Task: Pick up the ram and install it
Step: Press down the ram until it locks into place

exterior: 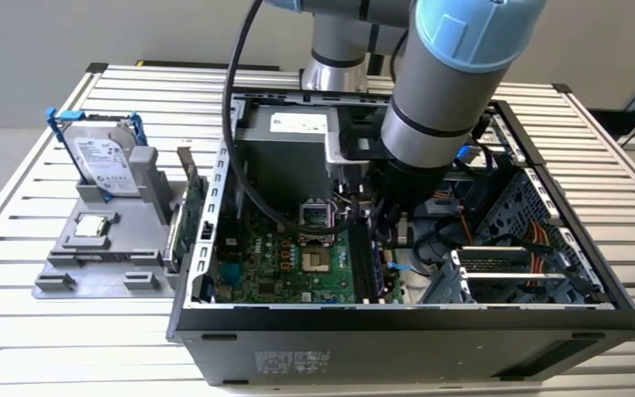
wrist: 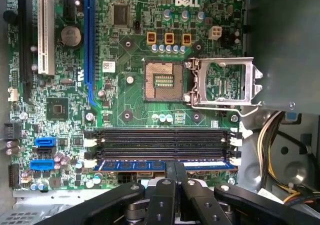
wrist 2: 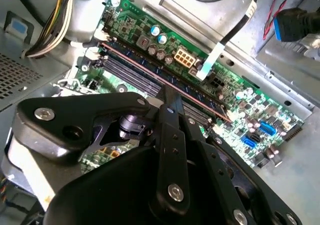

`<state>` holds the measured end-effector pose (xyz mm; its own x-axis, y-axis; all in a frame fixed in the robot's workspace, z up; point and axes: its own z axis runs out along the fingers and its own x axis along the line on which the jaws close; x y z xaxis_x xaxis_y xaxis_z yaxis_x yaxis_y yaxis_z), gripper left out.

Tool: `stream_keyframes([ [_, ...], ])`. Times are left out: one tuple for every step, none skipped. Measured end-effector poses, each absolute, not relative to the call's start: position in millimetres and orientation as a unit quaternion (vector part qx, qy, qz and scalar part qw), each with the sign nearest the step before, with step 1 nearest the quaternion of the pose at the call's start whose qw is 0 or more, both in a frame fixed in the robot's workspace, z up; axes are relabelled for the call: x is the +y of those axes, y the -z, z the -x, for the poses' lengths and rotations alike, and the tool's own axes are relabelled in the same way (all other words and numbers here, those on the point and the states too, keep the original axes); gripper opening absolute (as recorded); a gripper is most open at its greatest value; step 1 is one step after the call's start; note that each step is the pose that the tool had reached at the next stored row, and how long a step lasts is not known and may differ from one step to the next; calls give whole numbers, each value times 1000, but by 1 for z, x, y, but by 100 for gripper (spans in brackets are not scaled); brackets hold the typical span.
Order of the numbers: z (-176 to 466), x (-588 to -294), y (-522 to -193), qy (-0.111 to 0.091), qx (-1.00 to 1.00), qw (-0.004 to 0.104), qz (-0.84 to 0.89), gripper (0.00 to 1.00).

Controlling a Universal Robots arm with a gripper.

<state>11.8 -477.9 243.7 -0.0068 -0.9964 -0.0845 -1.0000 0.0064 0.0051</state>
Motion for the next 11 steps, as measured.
stream_keyframes([
  [-13, -477, -242, -32, 708, 28, 705, 0],
  [-14, -477, -240, -32, 708, 28, 705, 0],
  [-15, -477, -238, -32, 707, 28, 706, 0],
  [-16, -476, -236, -32, 706, 28, 707, 0],
  [-17, -476, -235, -32, 706, 28, 707, 0],
  [-18, -476, -233, -32, 705, 28, 708, 0],
  [-18, -476, -231, -32, 705, 28, 708, 0],
  [-18, -476, -229, -32, 705, 28, 708, 0],
  [-18, -476, -227, -32, 704, 28, 708, 0],
  [-18, -476, -226, -32, 704, 27, 709, 0],
  [-18, -476, -224, -32, 704, 27, 709, 0],
])
